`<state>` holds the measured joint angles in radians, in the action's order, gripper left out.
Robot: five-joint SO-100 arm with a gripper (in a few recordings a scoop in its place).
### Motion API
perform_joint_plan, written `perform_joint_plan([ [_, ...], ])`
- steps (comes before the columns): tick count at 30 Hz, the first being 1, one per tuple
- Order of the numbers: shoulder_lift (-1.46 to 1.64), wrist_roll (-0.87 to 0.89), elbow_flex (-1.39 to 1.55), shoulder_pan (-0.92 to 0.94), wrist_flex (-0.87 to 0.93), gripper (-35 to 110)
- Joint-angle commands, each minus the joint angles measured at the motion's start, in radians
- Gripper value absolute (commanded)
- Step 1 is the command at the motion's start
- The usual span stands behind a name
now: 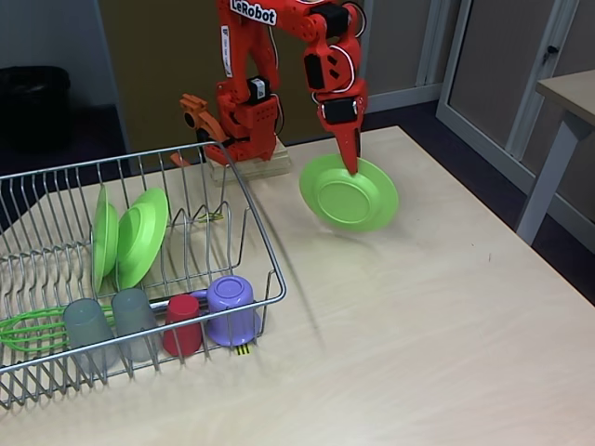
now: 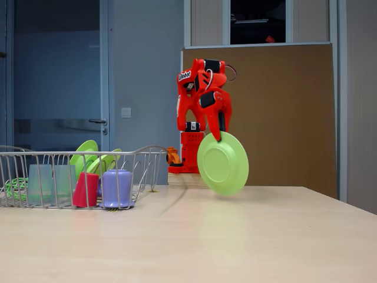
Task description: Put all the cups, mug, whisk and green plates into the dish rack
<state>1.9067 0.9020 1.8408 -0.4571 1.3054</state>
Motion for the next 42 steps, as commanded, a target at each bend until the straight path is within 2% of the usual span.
perform_joint_plan([
  [1,0.052,-0.031,-0.094,-0.014,0.089,0],
  [8,0.055,-0.232,-0.281,0.078,0.186,0],
  [16,-0.012,-0.520,-0.693,0.210,0.390,0],
  [21,-0.012,-0.672,-0.831,0.314,0.410,0],
  [25,0.048,-0.729,-0.746,0.443,0.356,0],
  [32,0.189,-0.736,-0.393,0.661,0.186,0],
  [42,0.285,-0.792,-0.130,0.787,0.078,0],
])
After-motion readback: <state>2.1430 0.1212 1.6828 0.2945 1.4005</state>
